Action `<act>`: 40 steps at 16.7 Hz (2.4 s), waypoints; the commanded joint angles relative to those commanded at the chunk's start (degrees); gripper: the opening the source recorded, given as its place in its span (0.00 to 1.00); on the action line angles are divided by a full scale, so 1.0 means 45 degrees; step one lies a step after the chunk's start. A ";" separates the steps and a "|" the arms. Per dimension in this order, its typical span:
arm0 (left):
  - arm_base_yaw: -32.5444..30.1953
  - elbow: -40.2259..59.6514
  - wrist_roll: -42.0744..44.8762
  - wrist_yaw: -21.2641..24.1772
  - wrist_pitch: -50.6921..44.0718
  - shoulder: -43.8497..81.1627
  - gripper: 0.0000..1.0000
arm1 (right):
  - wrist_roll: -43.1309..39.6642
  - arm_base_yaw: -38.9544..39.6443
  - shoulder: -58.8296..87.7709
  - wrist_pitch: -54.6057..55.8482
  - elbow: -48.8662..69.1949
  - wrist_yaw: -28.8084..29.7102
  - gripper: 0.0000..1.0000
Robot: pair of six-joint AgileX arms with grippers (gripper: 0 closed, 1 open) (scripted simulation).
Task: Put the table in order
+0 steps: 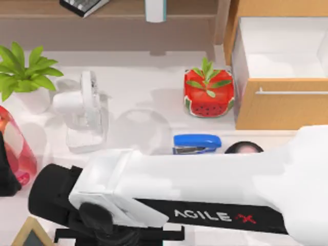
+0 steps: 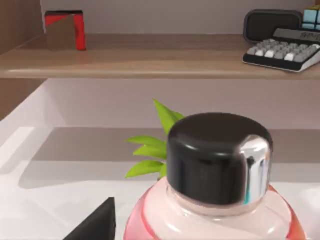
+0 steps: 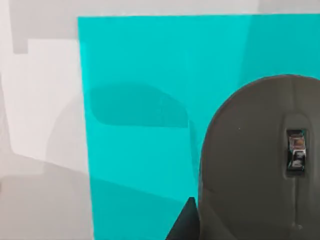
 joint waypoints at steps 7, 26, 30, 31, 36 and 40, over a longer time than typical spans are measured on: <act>0.0000 0.0000 0.0000 0.0000 0.0000 0.0000 1.00 | 0.0054 0.0041 -0.0018 0.0006 -0.0026 -0.0007 0.00; 0.0000 0.0000 0.0000 0.0000 0.0000 0.0000 1.00 | 0.0025 0.0032 -0.0570 -0.0206 0.0170 0.0050 0.00; 0.0000 0.0000 0.0000 0.0000 0.0000 0.0000 1.00 | 0.0017 0.0053 -0.0635 -0.0126 0.0199 0.0050 0.00; 0.0000 0.0000 0.0000 0.0000 0.0000 0.0000 1.00 | 0.0017 0.0058 -0.0638 -0.0094 0.0203 0.0049 0.00; 0.0000 0.0000 0.0000 0.0000 0.0000 0.0000 1.00 | 0.0016 0.0074 -0.0510 0.0140 0.0177 0.0030 0.00; 0.0000 0.0000 0.0000 0.0000 0.0000 0.0000 1.00 | 0.0021 0.0073 -0.0128 0.0359 -0.0027 0.0004 0.00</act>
